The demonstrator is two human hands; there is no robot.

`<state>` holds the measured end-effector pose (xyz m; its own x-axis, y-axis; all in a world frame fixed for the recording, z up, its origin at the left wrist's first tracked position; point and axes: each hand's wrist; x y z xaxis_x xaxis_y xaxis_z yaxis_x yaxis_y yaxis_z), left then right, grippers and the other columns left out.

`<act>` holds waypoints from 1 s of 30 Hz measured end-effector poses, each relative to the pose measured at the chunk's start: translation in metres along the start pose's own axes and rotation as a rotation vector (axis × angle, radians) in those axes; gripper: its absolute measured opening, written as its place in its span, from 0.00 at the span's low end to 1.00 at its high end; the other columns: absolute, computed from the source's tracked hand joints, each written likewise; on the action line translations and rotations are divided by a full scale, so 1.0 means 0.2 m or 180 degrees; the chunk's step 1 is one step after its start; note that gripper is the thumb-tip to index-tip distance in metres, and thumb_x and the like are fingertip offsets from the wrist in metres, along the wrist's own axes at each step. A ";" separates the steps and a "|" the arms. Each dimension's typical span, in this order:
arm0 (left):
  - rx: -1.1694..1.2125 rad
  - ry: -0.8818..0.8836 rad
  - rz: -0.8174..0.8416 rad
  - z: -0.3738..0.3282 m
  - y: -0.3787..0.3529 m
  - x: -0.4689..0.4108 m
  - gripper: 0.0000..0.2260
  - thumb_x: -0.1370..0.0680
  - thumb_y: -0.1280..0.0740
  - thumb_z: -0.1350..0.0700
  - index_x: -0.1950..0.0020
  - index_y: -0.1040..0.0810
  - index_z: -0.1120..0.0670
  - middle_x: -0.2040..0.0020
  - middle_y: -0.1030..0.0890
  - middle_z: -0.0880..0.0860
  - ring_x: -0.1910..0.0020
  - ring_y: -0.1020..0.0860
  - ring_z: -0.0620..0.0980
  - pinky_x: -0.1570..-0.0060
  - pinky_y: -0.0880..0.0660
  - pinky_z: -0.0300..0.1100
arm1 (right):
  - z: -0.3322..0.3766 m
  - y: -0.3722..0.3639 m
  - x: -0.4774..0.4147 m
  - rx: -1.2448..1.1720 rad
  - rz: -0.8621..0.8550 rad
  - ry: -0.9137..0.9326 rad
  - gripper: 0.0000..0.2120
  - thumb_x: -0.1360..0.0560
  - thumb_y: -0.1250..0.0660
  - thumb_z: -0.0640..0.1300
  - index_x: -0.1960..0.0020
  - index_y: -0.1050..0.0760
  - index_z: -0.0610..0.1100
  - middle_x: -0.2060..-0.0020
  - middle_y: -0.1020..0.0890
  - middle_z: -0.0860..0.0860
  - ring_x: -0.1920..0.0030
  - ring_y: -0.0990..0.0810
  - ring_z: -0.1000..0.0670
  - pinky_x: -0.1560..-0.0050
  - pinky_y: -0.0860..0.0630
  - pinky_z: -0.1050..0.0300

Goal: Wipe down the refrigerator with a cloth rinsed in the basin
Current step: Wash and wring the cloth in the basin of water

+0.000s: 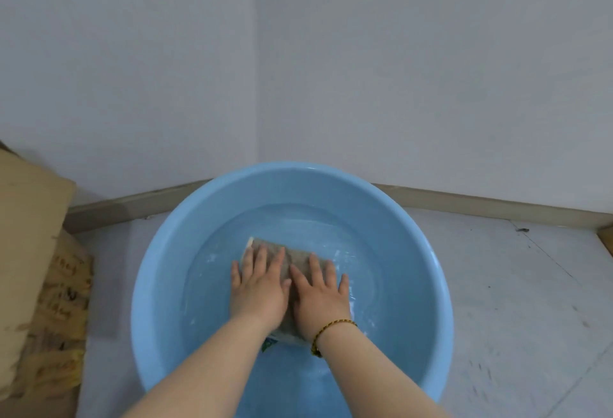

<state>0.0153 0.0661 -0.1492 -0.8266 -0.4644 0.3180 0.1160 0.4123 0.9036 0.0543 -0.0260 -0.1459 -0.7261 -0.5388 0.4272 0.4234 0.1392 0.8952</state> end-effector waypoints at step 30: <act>0.5233 0.0423 0.0364 -0.16 0.31 0.10 0.12 0.26 0.34 0.52 0.46 0.25 0.58 0.61 0.21 0.53 0.63 0.22 0.47 0.67 0.28 0.37 | 0.10 0.21 0.18 -0.2678 -0.1874 0.1004 0.11 0.27 0.41 0.35 0.50 0.22 0.38 0.61 0.26 0.56 0.60 0.29 0.58 0.57 0.33 0.75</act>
<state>0.0240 0.0576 -0.0774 -0.7954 -0.3990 0.4562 -0.5723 0.7423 -0.3486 0.0343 -0.0233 -0.0900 -0.8160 -0.5414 -0.2028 0.3771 -0.7643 0.5230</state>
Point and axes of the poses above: each hand's wrist, its own x-axis away from the middle knuckle, its own y-axis out of the back of the hand, z = x × y
